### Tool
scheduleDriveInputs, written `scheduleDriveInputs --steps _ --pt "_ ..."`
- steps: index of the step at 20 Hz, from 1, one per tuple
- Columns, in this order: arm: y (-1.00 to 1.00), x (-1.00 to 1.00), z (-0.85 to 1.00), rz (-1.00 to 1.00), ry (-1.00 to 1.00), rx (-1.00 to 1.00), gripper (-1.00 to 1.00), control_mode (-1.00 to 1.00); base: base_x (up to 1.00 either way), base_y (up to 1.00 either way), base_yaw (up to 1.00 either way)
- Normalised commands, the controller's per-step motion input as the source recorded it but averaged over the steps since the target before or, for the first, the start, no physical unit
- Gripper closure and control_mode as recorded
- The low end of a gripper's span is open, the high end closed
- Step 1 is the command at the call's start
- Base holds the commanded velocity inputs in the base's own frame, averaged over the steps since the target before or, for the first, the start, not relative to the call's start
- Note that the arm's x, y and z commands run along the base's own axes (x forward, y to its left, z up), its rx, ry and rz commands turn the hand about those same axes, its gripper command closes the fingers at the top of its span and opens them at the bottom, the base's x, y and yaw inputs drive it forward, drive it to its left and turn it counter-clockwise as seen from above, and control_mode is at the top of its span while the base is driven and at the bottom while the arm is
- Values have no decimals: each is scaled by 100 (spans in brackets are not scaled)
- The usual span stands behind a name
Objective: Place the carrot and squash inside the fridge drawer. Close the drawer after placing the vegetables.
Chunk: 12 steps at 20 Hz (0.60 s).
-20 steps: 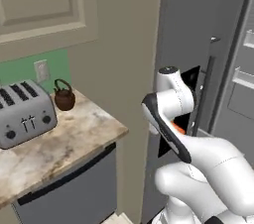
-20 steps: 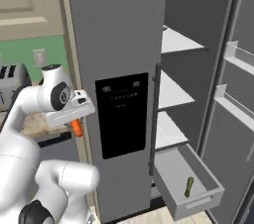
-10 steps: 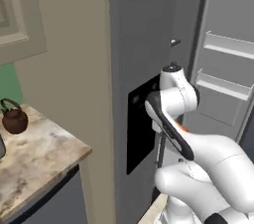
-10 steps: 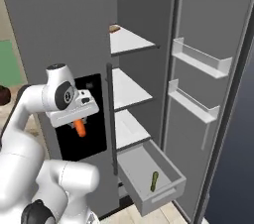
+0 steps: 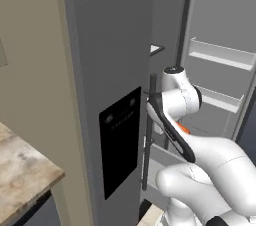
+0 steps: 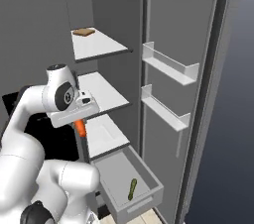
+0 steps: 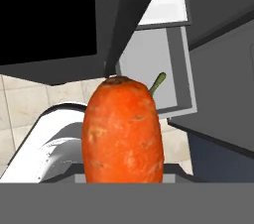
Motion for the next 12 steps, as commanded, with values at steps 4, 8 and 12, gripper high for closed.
scheduleDriveInputs --steps 4,8,12 --pt "0 0 0 0 0 0 100 100 18 -34 -8" --pt "0 0 0 0 0 0 100 100 6 -2 -7" --pt "0 0 0 0 0 0 100 100 14 -8 -4"
